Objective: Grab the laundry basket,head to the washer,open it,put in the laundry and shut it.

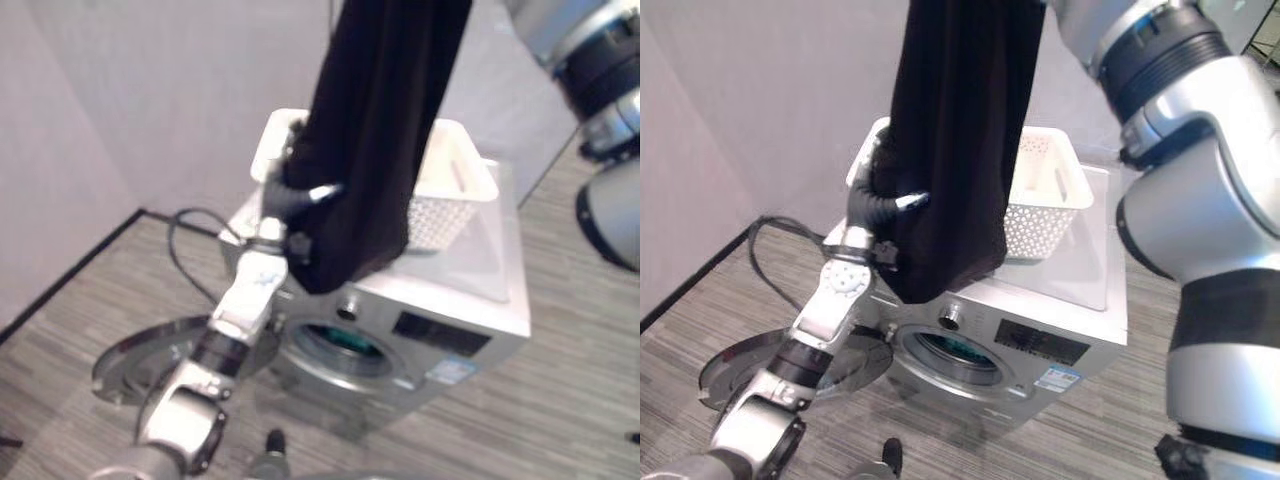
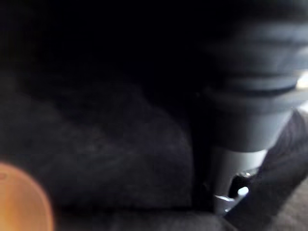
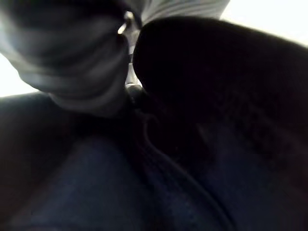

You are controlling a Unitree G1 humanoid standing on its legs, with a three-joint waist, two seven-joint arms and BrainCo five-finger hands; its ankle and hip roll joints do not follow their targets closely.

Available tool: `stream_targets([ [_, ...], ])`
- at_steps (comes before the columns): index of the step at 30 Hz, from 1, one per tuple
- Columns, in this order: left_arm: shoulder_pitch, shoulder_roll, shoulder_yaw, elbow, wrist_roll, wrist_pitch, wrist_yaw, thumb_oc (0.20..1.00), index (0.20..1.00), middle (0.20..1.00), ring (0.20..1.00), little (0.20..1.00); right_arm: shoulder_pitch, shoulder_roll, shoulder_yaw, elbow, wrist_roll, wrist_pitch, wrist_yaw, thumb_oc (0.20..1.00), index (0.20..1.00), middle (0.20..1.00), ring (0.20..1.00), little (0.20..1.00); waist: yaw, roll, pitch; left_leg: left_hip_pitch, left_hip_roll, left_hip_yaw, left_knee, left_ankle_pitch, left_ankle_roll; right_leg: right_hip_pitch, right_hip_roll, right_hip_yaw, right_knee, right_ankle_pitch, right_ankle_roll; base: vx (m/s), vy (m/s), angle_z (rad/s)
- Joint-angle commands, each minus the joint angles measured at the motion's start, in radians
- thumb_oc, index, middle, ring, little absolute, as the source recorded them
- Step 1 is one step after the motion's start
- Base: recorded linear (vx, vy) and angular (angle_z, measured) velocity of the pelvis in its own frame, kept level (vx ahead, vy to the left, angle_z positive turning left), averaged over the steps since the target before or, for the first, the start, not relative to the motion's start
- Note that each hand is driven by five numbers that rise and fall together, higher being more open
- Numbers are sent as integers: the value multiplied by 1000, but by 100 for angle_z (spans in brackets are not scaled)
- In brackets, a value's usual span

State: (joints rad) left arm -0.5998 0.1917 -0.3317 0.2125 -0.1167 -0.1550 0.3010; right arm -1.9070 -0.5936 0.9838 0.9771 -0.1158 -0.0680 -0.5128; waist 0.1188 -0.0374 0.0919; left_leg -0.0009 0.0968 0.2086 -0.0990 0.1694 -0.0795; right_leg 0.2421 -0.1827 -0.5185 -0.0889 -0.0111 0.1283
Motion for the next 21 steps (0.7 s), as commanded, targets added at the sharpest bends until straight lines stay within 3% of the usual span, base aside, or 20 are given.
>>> stream_targets([
  [1, -163, -77, -58, 79, 11, -12, 0, 1000, 1000, 1000, 1000, 1000, -167, -33, 27, 21, 1, 7, -30, 200, 200, 200, 200, 200, 3, 1, 55, 47, 40, 52, 12, -101, -56, 87, -1, 2, 2, -38, 1, 13, -14, -3],
  [6, -227, -114, -80, 135, -9, -18, 6, 1000, 1000, 1000, 1000, 1000, -146, -39, -7, 15, -5, 8, -39, 200, 200, 200, 200, 200, -7, -4, 58, 47, 43, 56, 12, -103, -56, 83, -2, 8, 2, -39, 0, 8, -12, -6],
  [7, -237, -121, -81, 151, -16, -20, 6, 551, 551, 551, 551, 551, -142, -42, -13, 15, -6, 9, -39, 200, 200, 200, 200, 200, -8, -4, 58, 47, 44, 57, 12, -103, -56, 84, -1, 10, 2, -40, 0, 7, -14, -4],
  [8, -248, -122, -79, 158, -18, -21, 11, 219, 219, 219, 219, 219, -140, -43, -17, 11, -7, 9, -40, 200, 200, 200, 200, 200, -9, -4, 58, 46, 45, 58, 12, -103, -57, 83, -1, 10, 2, -39, 0, 0, 0, 0],
  [21, -250, -50, -2, 97, -22, -48, 61, 200, 200, 200, 200, 200, -72, -65, -59, -4, -15, 12, -33, 200, 200, 200, 200, 200, 3, -8, 42, 55, 47, 64, 12, -108, -59, 84, -1, 12, 2, -40, -2, 5, -4, -3],
])
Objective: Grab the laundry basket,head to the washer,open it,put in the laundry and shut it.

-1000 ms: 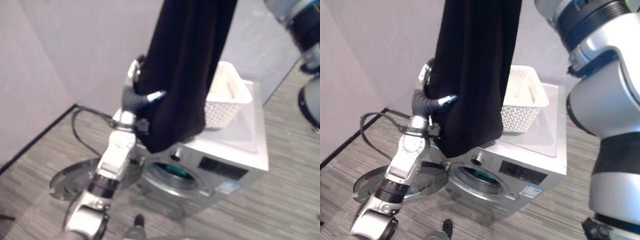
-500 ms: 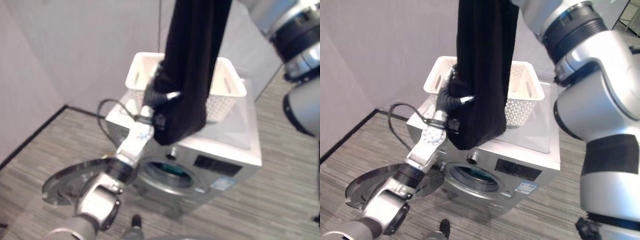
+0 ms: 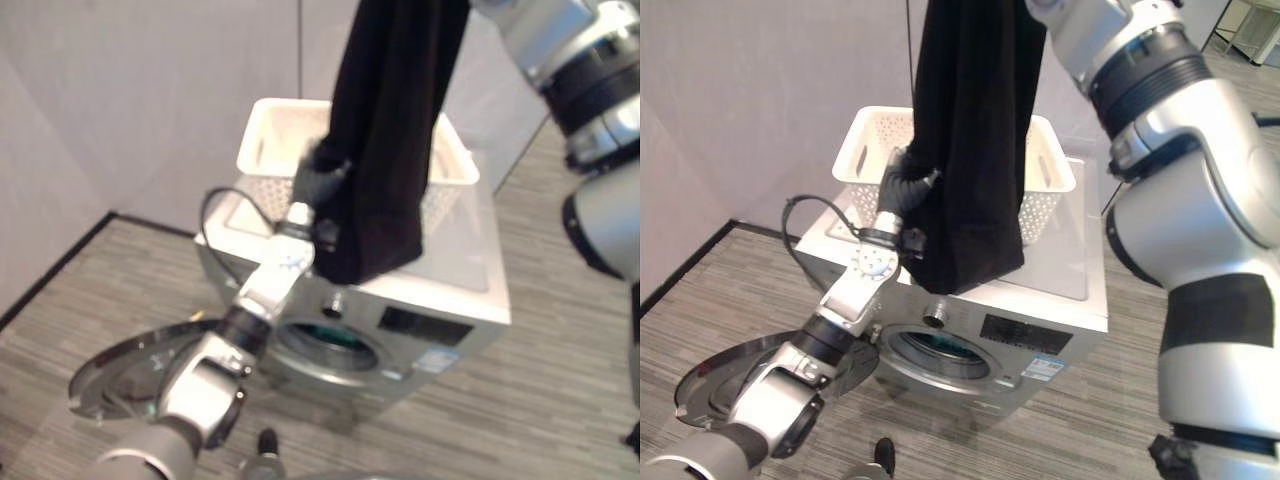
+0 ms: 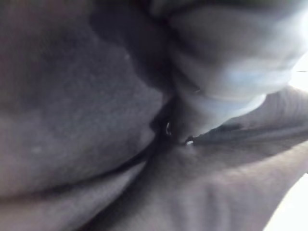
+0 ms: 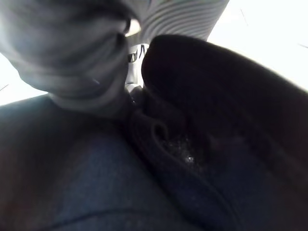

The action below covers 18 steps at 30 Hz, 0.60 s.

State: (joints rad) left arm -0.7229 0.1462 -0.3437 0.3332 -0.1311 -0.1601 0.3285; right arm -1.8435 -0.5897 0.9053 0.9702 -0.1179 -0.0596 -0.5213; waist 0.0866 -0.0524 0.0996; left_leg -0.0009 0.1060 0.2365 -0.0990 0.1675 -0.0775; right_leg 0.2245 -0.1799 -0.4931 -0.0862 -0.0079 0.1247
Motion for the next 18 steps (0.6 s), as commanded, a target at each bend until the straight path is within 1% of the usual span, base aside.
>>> stream_targets([
  [1, -126, -3, 11, -25, -7, -42, 33, 200, 200, 200, 200, 200, -135, -69, 19, 2, -14, 4, -24, 200, 200, 200, 200, 200, 35, 7, 34, 55, 38, 36, 12, -106, -61, 102, -4, -13, -1, -43, 1, 0, 0, 0],
  [9, -145, 63, 95, -99, 28, -56, 85, 200, 200, 200, 200, 200, -106, -96, -14, -43, -30, 12, -25, 200, 200, 200, 200, 200, 42, 8, 30, 58, 38, 38, 12, -109, -63, 103, -8, -17, -1, -44, 4, 0, 0, 0],
  [11, -147, 84, 118, -116, 44, -56, 97, 200, 200, 200, 200, 200, -89, -109, -42, -69, -33, 12, -26, 200, 200, 200, 200, 200, 44, 10, 30, 60, 38, 39, 12, -110, -63, 104, -9, -17, -1, -44, 5, 0, 0, 0],
  [13, -147, 131, 168, -158, 71, -58, 121, 200, 200, 200, 200, 200, -57, -142, -91, -115, -46, 16, -35, 200, 200, 200, 200, 200, 51, 15, 29, 62, 36, 37, 12, -111, -63, 106, -11, -20, -1, -46, 5, 0, 0, 0],
  [14, -142, 147, 185, -181, 83, -56, 126, 200, 200, 200, 200, 200, -44, -153, -108, -133, -54, 20, -36, 347, 347, 347, 347, 347, 54, 17, 28, 62, 36, 37, 12, -110, -64, 108, -12, -21, -1, -46, 6, 0, 0, 0],
  [15, -138, 159, 200, -194, 87, -58, 132, 200, 200, 200, 200, 200, -34, -162, -119, -145, -58, 21, -36, 438, 438, 438, 438, 438, 58, 20, 27, 62, 35, 36, 12, -110, -64, 108, -13, -22, -1, -47, 6, 0, 0, 0],
  [16, -129, 176, 223, -211, 97, -58, 143, 200, 200, 200, 200, 200, -15, -172, -140, -164, -64, 24, -35, 1000, 1000, 1000, 1000, 1000, 64, 21, 26, 62, 35, 35, 12, -110, -64, 109, -15, -23, -1, -47, 7, 0, 0, 0],
  [18, -110, 209, 267, -239, 124, -52, 160, 200, 200, 200, 200, 200, 24, -195, -178, -199, -72, 32, -30, 1000, 1000, 1000, 1000, 1000, 70, 26, 24, 65, 35, 34, 12, -110, -65, 111, -16, -25, -1, -47, 9, 0, 0, 0],
])
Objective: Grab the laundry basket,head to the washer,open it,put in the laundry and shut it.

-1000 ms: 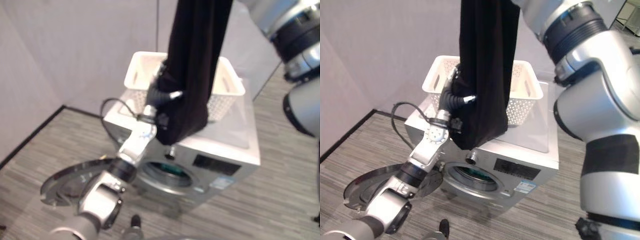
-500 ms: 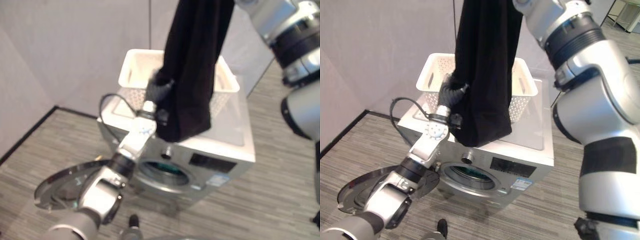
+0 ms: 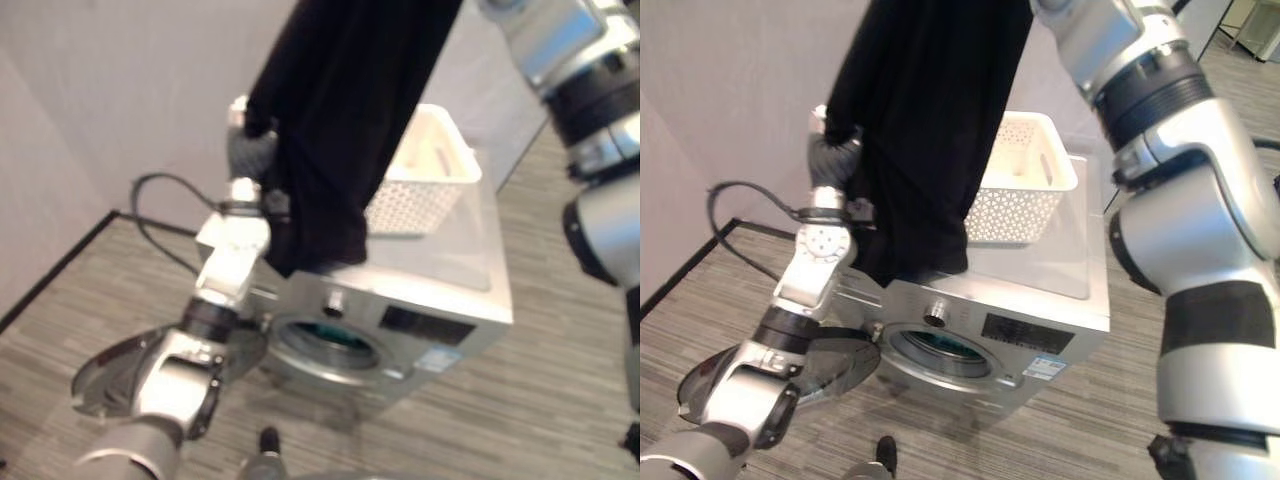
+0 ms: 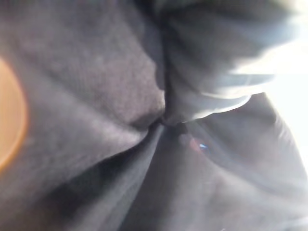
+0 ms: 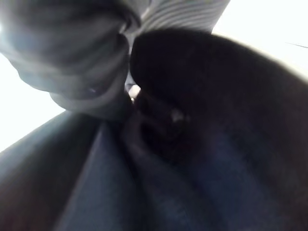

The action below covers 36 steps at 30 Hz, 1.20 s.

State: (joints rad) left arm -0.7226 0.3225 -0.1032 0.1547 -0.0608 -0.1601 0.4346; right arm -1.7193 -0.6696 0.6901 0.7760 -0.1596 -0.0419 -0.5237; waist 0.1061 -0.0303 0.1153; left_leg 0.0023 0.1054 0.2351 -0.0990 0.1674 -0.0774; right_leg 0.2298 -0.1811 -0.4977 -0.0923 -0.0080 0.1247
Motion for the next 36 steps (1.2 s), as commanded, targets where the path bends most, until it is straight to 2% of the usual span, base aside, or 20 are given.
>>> stream_targets([
  [1, -97, 49, 43, -79, 67, -51, 58, 200, 200, 200, 200, 200, -77, -127, 14, -27, -36, 18, -25, 1000, 1000, 1000, 1000, 1000, 53, 5, 7, 63, 36, 36, 12, -110, -66, 107, -15, -21, 5, -47, 9, 0, 0, 0],
  [6, -41, 123, 151, -134, 110, -44, 98, 200, 200, 200, 200, 200, 51, -169, -109, -120, -56, 31, -18, 1000, 1000, 1000, 1000, 1000, 69, 18, 0, 67, 33, 36, 12, -107, -69, 112, -19, -21, 5, -52, 8, -11, -4, 4],
  [13, 16, 185, 261, -145, 137, -32, 145, 200, 200, 200, 200, 200, 249, -175, -262, -279, -84, 47, 17, 1000, 1000, 1000, 1000, 1000, 79, 27, -10, 70, 33, 36, 12, -107, -72, 113, -23, -21, 5, -54, 9, 0, 0, 0],
  [15, 51, 218, 315, -140, 146, -24, 163, 200, 200, 200, 200, 200, 369, -173, -340, -369, -75, 49, 42, 1000, 1000, 1000, 1000, 1000, 79, 32, -13, 74, 32, 38, 12, -107, -73, 115, -22, -17, 5, -56, 9, 0, 0, 0],
  [17, 65, 235, 336, -139, 153, -20, 169, 200, 200, 200, 200, 200, 422, -168, -371, -403, -69, 46, 54, 1000, 1000, 1000, 1000, 1000, 79, 36, -13, 76, 32, 38, 12, -108, -74, 115, -24, -16, 5, -56, 9, 0, 0, 0],
  [18, 102, 267, 373, -136, 164, -9, 178, 200, 200, 200, 200, 200, 535, -166, -443, -483, -73, 48, 73, 1000, 1000, 1000, 1000, 1000, 78, 34, -19, 80, 33, 41, 12, -110, -75, 116, -24, -15, 5, -57, 8, 34, -26, 0],
  [19, 117, 279, 393, -134, 169, -4, 184, 200, 200, 200, 200, 200, 569, -168, -463, -512, -81, 44, 77, 1000, 1000, 1000, 1000, 1000, 78, 37, -20, 82, 33, 42, 12, -110, -75, 116, -24, -14, 5, -58, 9, 0, 0, 0],
  [23, 152, 330, 423, -145, 183, 3, 200, 200, 200, 200, 200, 200, 701, -171, -536, -608, -120, 46, 97, 1000, 1000, 1000, 1000, 1000, 81, 35, -32, 87, 33, 42, 12, -112, -76, 119, -23, -14, 5, -60, 9, 0, 0, 0],
  [27, 138, 386, 441, -139, 188, 11, 229, 200, 200, 200, 200, 200, 767, -182, -557, -632, -141, 46, 108, 1000, 1000, 1000, 1000, 1000, 84, 36, -39, 88, 33, 43, 12, -111, -77, 119, -23, -16, 5, -61, 11, 0, 0, 0],
  [29, 80, 497, 458, -120, 186, 14, 270, 200, 200, 200, 200, 200, 828, -218, -549, -642, -183, 40, 126, 1000, 1000, 1000, 1000, 1000, 87, 44, -48, 88, 33, 44, 12, -110, -79, 119, -23, -17, 5, -63, 13, 0, 0, 0],
  [31, 73, 504, 452, -110, 183, 13, 273, 200, 200, 200, 200, 200, 830, -216, -553, -643, -185, 40, 126, 1000, 1000, 1000, 1000, 1000, 87, 41, -47, 87, 33, 45, 12, -110, -79, 118, -23, -17, 5, -63, 13, 0, 0, 0],
  [32, 40, 569, 448, -86, 179, 17, 293, 200, 200, 200, 200, 200, 855, -220, -546, -643, -189, 34, 128, 1000, 1000, 1000, 1000, 1000, 87, 48, -52, 88, 33, 46, 12, -111, -79, 119, -23, -17, 5, -62, 14, 0, 0, 0],
  [36, -27, 709, 411, -25, 148, 21, 315, 200, 200, 200, 200, 200, 910, -223, -556, -636, -209, 33, 119, 1000, 1000, 1000, 1000, 1000, 93, 54, -58, 88, 28, 48, 12, -117, -77, 121, -25, -24, 5, -58, 17, 0, 0, 0],
])
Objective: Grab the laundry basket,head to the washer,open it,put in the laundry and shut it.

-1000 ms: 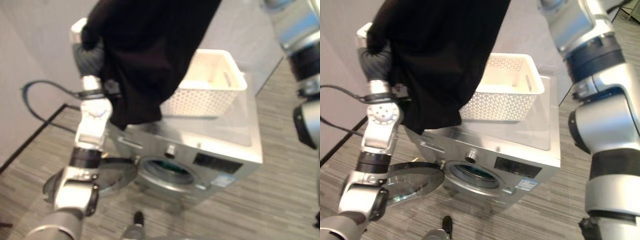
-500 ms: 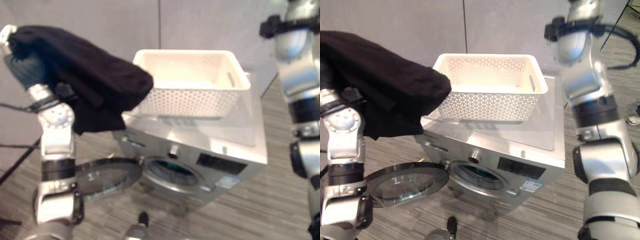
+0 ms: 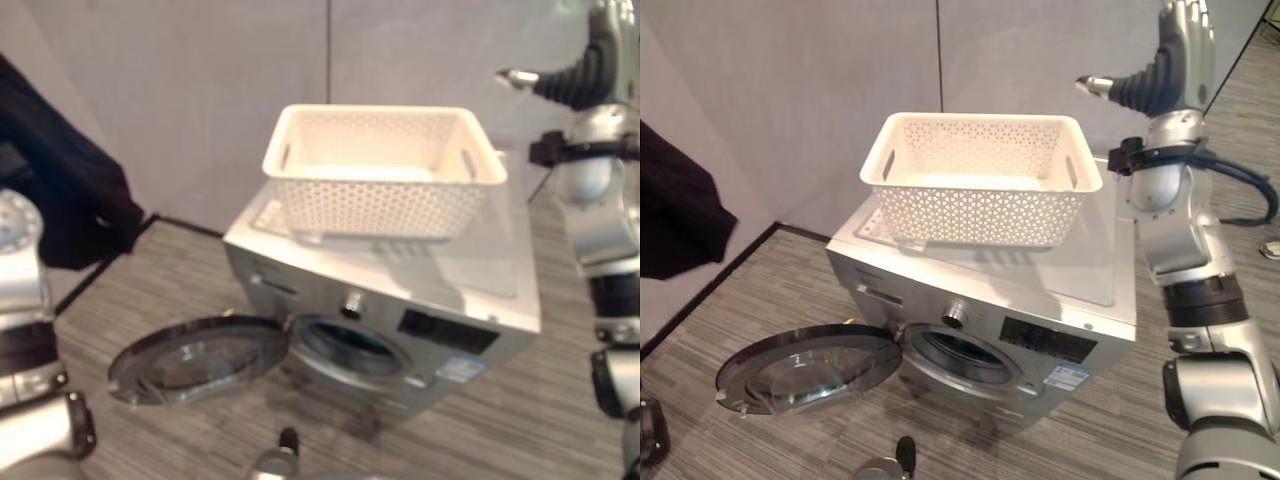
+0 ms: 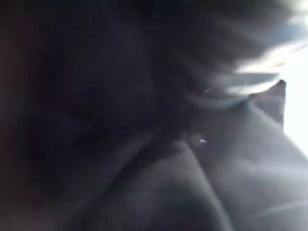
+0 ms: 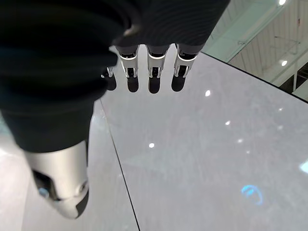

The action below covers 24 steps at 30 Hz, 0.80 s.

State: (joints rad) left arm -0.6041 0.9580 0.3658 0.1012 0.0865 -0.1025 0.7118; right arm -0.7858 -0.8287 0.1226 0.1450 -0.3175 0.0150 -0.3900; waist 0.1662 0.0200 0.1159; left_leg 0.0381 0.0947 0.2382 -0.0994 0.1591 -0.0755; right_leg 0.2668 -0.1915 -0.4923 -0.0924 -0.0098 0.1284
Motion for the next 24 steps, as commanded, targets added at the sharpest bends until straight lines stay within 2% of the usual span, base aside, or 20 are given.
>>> stream_targets([
  [1, -148, 87, -61, 29, -3, -38, 37, 200, 200, 200, 200, 200, 0, -61, -4, -4, -56, -23, -17, 1000, 1000, 1000, 1000, 1000, 37, 3, -57, 51, 37, 44, 12, -109, -79, 84, -14, -31, 5, -55, 14, 0, 0, 0],
  [4, -100, 93, -36, 2, 1, -40, 23, 200, 200, 200, 200, 200, 85, -54, -74, -18, -89, -16, -28, 1000, 1000, 1000, 1000, 1000, 49, 0, -49, 49, 33, 42, 12, -112, -76, 86, -15, -37, 5, -52, 12, 0, 0, 0],
  [8, 107, 2, 104, -149, 53, -34, -14, 200, 200, 200, 200, 200, 292, 5, -245, -108, -162, -4, -29, 1000, 1000, 1000, 1000, 1000, 61, -9, -37, 47, 30, 37, 12, -110, -74, 86, -14, -45, 5, -50, 7, 7, -2, 2],
  [9, 259, -76, 212, -239, 78, -27, -32, 200, 200, 200, 200, 200, 404, 35, -342, -164, -196, 4, -19, 1000, 1000, 1000, 1000, 1000, 62, -12, -36, 45, 30, 35, 12, -109, -74, 85, -13, -44, 5, -52, 4, -7, -1, 9],
  [10, 341, -131, 268, -287, 86, -32, -40, 200, 200, 200, 200, 200, 465, 59, -394, -193, -209, 3, -16, 1000, 1000, 1000, 1000, 1000, 62, -12, -34, 41, 30, 38, 12, -98, -69, 80, -12, -48, 5, -44, -1, 20, -12, 8],
  [11, 371, -152, 283, -318, 89, -26, -49, 200, 200, 200, 200, 200, 489, 65, -399, -217, -213, 5, -7, 1000, 1000, 1000, 1000, 1000, 59, -10, -46, 46, 30, 35, 12, -107, -73, 85, -12, -42, 5, -53, 1, 11, -19, 3],
  [14, 526, -293, 387, -406, 99, -38, -71, 200, 200, 200, 200, 200, 632, 146, -519, -245, -230, 7, 6, 1000, 1000, 1000, 1000, 1000, 55, -16, -39, 44, 35, 36, 12, -108, -72, 79, -7, -37, 5, -57, -5, 28, -21, 1],
  [16, 659, -409, 484, -479, 96, -45, -104, 200, 200, 200, 200, 200, 805, 244, -612, -254, -228, -2, 55, 1000, 1000, 1000, 1000, 1000, 56, -19, -36, 45, 42, 40, 12, -113, -74, 74, 0, -30, 5, -67, -12, 17, -56, 2],
  [17, 724, -445, 524, -498, 88, -51, -123, 200, 200, 200, 200, 200, 891, 282, -653, -237, -224, -5, 76, 1000, 1000, 1000, 1000, 1000, 58, -21, -33, 41, 48, 41, 12, -109, -72, 69, 6, -27, 5, -70, -16, -17, -61, -3],
  [19, 760, -471, 537, -508, 76, -53, -136, 200, 200, 200, 200, 200, 945, 305, -674, -219, -222, -11, 85, 1000, 1000, 1000, 1000, 1000, 59, -21, -39, 35, 52, 43, 12, -100, -69, 63, 11, -25, 5, -68, -21, -36, -37, -7],
  [21, 829, -538, 558, -506, 40, -68, -166, 200, 200, 200, 200, 200, 1050, 372, -711, -40, -184, 1, 90, 1000, 1000, 1000, 1000, 1000, 58, -24, -29, 30, 61, 44, 12, -98, -71, 57, 20, -24, 5, -76, -26, -50, -36, -4],
  [23, 853, -568, 550, -518, 21, -80, -196, 200, 200, 200, 200, 200, 1093, 428, -703, 138, -97, -18, 94, 1000, 1000, 1000, 1000, 1000, 57, -23, -31, 18, 66, 40, 12, -87, -71, 50, 26, -27, 5, -71, -30, -56, -14, 2],
  [24, 854, -568, 550, -519, 20, -80, -197, 200, 200, 200, 200, 200, 1092, 427, -702, 143, -95, -21, 92, 1000, 1000, 1000, 1000, 1000, 56, -23, -33, 16, 66, 39, 12, -86, -70, 49, 26, -28, 5, -70, -31, -52, -15, 3],
])
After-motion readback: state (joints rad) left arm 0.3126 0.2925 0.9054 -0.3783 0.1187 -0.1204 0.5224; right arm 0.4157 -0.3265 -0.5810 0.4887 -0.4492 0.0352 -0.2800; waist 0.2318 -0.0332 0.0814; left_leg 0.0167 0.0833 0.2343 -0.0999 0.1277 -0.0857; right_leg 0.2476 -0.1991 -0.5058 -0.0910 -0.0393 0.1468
